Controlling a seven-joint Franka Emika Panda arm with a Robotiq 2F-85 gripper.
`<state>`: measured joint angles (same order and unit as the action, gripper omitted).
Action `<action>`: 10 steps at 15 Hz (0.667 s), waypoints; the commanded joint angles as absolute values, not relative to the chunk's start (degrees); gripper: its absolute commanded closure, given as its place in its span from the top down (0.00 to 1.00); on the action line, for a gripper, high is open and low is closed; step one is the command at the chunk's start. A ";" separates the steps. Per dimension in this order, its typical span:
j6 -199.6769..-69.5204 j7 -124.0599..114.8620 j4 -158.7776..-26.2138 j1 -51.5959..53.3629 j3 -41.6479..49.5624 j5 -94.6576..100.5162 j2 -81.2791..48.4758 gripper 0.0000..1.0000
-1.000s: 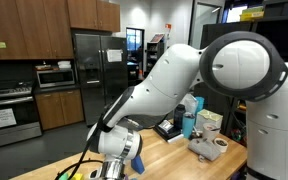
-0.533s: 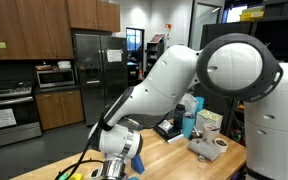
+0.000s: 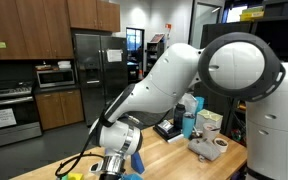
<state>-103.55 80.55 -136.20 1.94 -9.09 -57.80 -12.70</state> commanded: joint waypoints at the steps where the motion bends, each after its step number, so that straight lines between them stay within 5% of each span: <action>1: -105.04 82.64 -137.33 2.93 -7.81 -58.83 -10.33 0.19; 10: -108.09 85.49 -137.83 2.92 -7.37 -58.76 -7.92 0.19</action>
<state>-106.92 84.52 -136.25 2.15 -8.53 -57.80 -10.90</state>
